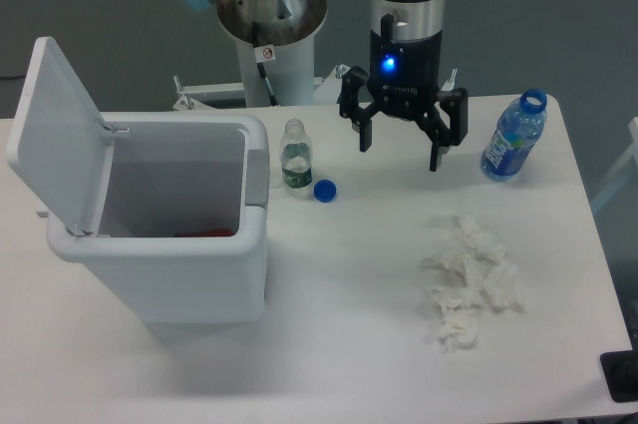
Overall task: Close the trash can
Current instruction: 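Move the gripper up and over behind the raised trash can lid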
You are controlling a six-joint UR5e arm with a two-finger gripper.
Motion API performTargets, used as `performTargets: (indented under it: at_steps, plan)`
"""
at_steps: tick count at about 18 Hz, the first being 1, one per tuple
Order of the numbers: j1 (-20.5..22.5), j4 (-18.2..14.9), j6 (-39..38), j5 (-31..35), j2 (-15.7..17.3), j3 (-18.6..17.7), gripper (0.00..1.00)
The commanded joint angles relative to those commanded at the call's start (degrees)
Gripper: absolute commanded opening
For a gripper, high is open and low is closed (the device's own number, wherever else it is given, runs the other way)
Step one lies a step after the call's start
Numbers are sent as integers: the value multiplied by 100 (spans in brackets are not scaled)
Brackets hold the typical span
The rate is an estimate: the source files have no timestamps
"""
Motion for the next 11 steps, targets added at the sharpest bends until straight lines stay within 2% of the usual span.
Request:
performTargets:
  at_steps: [8,11]
  plan:
    - [9,-17,-17,-105,123,35,100]
    - [-26,-17,-271,-184,193,70,100]
